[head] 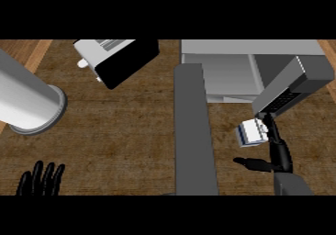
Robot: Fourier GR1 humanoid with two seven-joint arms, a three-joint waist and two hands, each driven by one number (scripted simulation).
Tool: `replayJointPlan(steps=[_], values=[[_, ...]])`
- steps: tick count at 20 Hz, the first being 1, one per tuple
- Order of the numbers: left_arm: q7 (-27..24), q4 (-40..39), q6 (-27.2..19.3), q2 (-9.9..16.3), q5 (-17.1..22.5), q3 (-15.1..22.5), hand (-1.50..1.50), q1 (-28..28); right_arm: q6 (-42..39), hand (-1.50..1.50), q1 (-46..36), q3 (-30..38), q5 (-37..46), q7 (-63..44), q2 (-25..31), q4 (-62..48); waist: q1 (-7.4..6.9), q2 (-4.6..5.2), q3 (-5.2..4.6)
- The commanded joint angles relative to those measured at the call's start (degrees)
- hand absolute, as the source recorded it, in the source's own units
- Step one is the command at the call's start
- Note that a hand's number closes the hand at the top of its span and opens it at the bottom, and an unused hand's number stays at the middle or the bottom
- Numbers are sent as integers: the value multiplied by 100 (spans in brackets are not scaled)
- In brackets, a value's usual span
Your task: Pick up the milk, place it into the microwave and close the microwave
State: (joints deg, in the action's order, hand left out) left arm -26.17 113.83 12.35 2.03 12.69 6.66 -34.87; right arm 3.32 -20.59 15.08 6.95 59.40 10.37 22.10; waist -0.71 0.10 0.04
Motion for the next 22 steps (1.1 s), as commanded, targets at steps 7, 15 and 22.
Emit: replayJointPlan(steps=[7, 15, 22], values=[[-2, 266, 158, 116, 104, -80, -150, -307, 509, -150, -540, 304, -198, 413, -200, -641, -63, 19, 8], [109, 283, 233, 156, 278, -117, -150, -278, 1122, 150, -786, 264, 42, 428, -65, -652, -114, 36, 14], [-95, -65, 231, 68, 137, -114, -150, -75, 1396, 150, -735, 616, -251, 742, -410, -677, -88, 38, 13]])
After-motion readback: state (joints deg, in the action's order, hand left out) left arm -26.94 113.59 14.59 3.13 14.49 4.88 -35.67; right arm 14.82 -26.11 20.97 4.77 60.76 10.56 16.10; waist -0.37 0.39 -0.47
